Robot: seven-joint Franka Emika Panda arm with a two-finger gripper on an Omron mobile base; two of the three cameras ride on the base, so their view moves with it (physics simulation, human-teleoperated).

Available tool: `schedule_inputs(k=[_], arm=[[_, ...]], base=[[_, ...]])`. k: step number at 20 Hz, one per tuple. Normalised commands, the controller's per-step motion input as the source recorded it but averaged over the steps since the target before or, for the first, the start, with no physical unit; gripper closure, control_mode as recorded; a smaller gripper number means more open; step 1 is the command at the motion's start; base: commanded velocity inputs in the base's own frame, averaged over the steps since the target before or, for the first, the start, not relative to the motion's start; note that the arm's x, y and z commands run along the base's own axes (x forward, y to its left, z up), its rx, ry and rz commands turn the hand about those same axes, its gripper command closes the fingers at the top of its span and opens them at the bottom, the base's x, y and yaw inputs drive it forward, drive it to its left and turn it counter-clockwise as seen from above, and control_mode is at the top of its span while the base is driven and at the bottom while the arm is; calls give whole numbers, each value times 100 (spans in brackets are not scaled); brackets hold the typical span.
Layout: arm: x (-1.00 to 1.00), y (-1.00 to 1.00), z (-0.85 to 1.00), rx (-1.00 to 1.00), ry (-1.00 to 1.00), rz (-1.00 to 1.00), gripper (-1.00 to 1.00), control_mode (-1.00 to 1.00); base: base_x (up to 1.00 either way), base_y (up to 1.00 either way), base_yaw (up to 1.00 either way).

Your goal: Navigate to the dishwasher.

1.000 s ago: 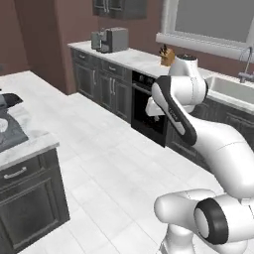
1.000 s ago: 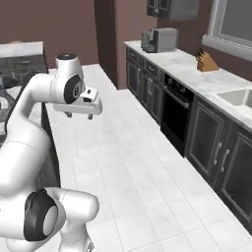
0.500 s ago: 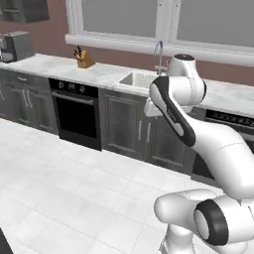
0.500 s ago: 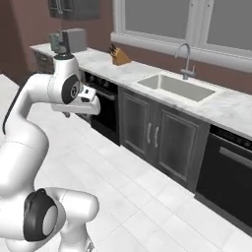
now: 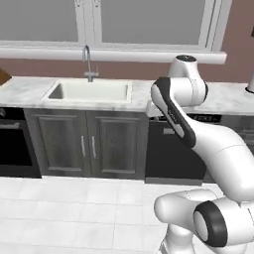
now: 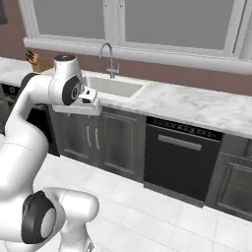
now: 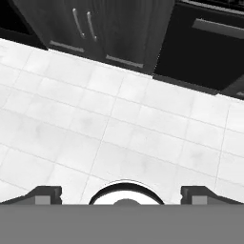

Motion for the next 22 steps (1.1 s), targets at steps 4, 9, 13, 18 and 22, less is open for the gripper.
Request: schedule_inputs(k=[4, 9, 13, 18, 22], arm=[[0, 0, 0, 0, 0, 0, -100, 100], [0, 0, 0, 0, 0, 0, -100, 100], [0, 0, 0, 0, 0, 0, -100, 100], [0, 0, 0, 0, 0, 0, -100, 100], [0, 0, 0, 0, 0, 0, -100, 100]], base=[[75, 0, -59], [99, 0, -50], [100, 0, -28], [100, 0, -2], [92, -11, 2]])
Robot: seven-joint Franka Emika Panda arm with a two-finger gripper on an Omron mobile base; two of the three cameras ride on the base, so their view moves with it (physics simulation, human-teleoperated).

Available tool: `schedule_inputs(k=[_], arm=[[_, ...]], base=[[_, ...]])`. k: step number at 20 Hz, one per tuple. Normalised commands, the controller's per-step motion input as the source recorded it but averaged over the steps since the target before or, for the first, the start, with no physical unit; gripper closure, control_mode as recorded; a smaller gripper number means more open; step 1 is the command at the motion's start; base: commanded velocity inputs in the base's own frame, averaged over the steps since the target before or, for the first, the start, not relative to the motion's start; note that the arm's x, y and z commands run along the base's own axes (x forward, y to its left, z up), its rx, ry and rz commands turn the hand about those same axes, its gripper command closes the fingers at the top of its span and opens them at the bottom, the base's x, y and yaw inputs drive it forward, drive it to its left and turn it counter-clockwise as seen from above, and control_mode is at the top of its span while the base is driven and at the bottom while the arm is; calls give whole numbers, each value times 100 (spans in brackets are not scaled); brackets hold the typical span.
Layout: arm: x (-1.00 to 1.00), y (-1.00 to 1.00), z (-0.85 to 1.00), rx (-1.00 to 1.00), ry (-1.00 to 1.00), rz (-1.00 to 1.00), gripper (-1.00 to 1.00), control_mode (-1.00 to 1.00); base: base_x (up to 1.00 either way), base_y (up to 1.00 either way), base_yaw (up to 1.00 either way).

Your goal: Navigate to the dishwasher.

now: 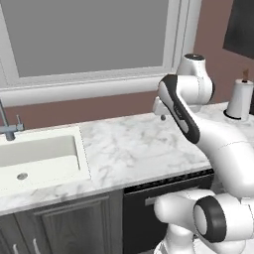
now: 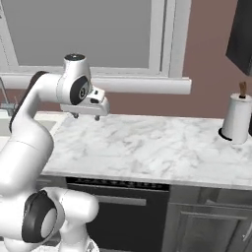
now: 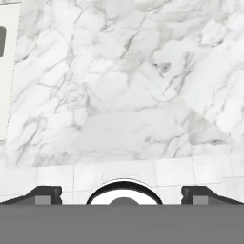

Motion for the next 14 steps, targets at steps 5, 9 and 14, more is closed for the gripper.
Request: schedule_inputs(k=[5, 9, 14], arm=[[0, 0, 0, 0, 0, 0, -100, 100], [0, 0, 0, 0, 0, 0, -100, 100], [0, 0, 0, 0, 0, 0, -100, 100]], base=[[63, -38, 9], [5, -55, 4], [0, -40, 0]])
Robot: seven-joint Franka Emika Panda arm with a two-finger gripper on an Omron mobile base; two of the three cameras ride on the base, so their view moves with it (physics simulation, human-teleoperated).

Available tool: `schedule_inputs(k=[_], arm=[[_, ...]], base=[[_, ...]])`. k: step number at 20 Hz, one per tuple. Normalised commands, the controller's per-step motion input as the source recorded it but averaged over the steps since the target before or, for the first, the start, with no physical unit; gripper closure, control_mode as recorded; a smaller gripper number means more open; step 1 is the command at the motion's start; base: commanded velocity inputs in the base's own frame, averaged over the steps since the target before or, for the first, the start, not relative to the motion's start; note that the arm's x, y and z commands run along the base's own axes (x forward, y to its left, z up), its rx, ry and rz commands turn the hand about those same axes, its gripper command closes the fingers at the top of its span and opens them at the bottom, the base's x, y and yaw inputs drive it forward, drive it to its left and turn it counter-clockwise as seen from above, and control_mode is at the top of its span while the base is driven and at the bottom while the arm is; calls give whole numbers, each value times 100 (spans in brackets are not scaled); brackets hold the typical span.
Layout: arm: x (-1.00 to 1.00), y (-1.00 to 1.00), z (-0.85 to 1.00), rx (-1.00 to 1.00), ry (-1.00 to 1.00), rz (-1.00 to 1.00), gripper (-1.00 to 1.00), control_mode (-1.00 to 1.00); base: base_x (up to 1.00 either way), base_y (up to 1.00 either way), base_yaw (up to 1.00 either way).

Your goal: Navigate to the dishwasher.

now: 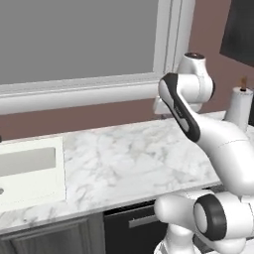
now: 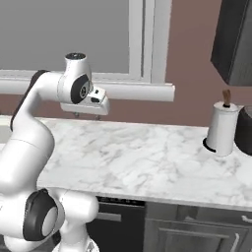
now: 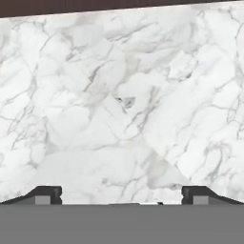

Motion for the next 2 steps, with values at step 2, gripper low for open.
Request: schedule_inputs(k=[2], arm=[[0, 0, 0, 0, 0, 0, -100, 100]], base=[[1, -16, 0]])
